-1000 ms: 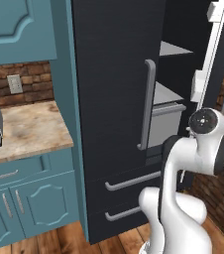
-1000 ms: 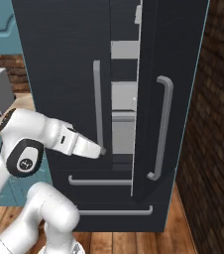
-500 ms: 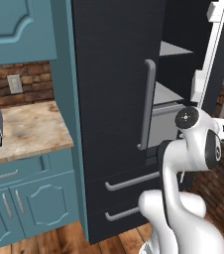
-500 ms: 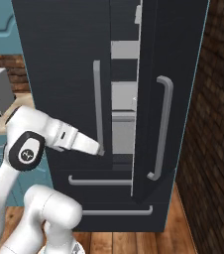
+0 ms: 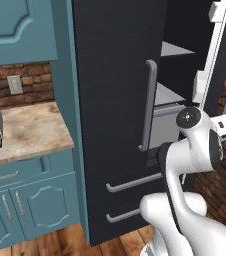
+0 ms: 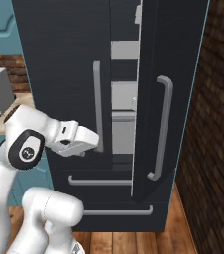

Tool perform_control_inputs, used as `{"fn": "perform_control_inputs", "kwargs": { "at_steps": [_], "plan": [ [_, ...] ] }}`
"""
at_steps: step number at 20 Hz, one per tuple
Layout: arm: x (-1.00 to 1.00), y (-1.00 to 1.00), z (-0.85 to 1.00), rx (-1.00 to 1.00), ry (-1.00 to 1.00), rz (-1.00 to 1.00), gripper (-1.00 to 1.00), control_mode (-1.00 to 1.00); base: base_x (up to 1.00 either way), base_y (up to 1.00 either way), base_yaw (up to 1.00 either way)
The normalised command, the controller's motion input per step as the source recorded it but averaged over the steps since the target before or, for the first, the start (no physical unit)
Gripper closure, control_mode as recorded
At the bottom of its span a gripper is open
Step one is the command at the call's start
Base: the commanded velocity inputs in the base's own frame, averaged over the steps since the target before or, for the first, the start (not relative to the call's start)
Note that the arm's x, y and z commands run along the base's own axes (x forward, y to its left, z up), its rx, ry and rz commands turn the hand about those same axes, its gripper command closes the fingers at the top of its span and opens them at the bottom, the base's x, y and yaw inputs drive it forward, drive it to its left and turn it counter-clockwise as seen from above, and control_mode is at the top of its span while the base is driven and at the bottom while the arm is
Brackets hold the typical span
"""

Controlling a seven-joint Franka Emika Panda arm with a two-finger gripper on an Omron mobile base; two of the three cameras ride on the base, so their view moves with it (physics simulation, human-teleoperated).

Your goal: Place one of the steaks on the plate and the other in the bowl. Then place the bowl in the fridge.

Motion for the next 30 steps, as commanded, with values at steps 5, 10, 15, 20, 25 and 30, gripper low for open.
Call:
{"fn": "perform_control_inputs", "kwargs": {
  "at_steps": [5, 10, 15, 20, 25, 30],
  "plan": [
    [0.0, 0.25, -0.58, -0.17, 0.14, 0.26, -1.0, -1.0, 0.0, 0.0, 0.0],
    [0.0, 0.02, -0.38, -0.26, 0.07, 0.11, -1.0, -1.0, 0.0, 0.0, 0.0],
    [0.08, -0.05, -0.08, -0.25, 0.08, 0.0, -1.0, -1.0, 0.0, 0.0, 0.0],
    [0.31, -0.25, -0.15, -0.09, 0.07, 0.02, -1.0, -1.0, 0.0, 0.0, 0.0],
    [0.52, -0.45, -0.16, 0.0, 0.04, 0.12, -1.0, -1.0, 0.0, 0.0, 0.0],
    [0.7, -0.11, -0.14, -0.01, 0.07, 0.13, -1.0, -1.0, 0.0, 0.0, 0.0]
  ]
}}
